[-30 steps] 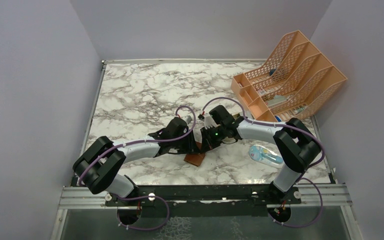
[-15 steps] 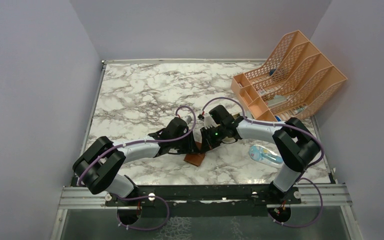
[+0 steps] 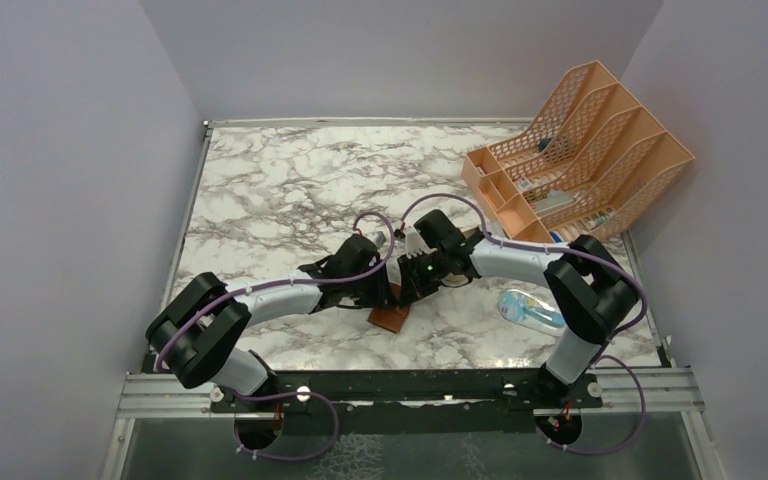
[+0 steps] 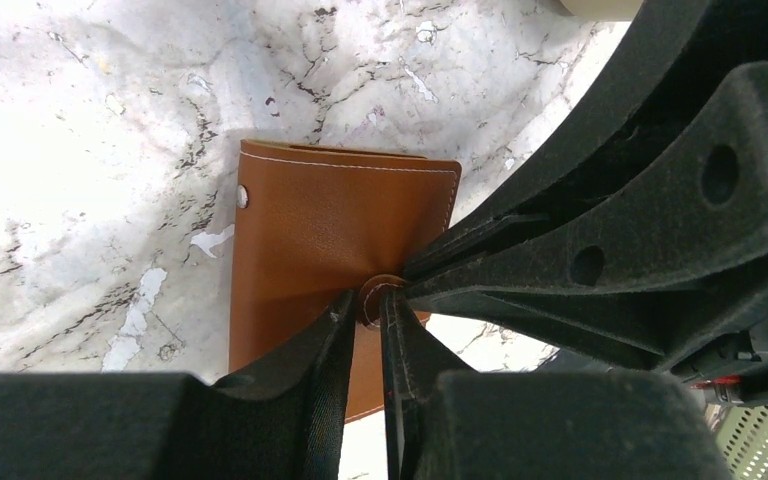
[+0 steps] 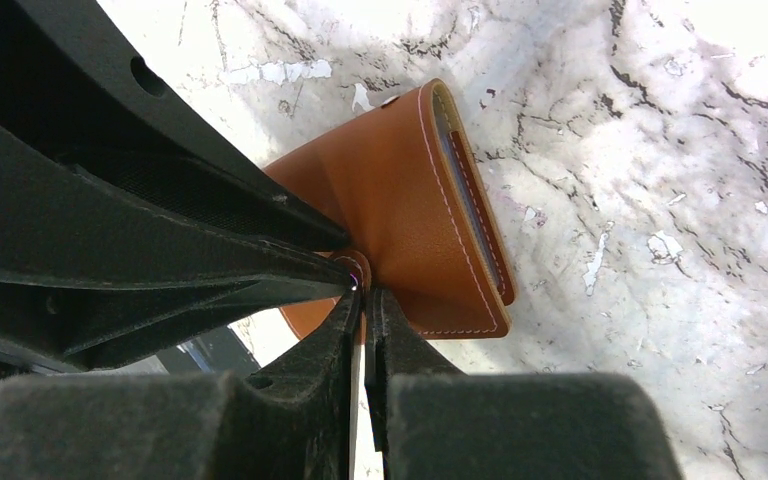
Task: Put the credit cards into the card holder
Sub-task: Close the card holder at the center of the board.
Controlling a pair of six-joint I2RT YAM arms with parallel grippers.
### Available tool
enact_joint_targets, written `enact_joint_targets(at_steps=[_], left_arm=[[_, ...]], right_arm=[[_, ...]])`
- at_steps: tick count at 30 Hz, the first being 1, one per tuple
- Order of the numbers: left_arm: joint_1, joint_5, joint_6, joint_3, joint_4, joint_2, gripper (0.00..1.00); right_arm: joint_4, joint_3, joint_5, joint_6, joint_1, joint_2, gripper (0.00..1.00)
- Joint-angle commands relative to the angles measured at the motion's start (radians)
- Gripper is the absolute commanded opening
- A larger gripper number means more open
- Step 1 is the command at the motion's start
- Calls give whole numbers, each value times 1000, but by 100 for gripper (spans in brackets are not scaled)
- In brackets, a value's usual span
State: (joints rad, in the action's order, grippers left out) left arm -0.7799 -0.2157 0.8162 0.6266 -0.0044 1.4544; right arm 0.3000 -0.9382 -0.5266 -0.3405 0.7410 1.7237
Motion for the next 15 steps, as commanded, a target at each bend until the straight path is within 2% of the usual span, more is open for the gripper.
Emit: enact_joint_targets(at_steps=[1, 15], left_arm=[[-9, 51, -33, -18, -125, 21, 19], [-15, -4, -13, -51, -53, 43, 18]], right_arm=[[19, -26, 58, -9, 32, 25, 8], [60, 20, 203, -18, 66, 17, 5]])
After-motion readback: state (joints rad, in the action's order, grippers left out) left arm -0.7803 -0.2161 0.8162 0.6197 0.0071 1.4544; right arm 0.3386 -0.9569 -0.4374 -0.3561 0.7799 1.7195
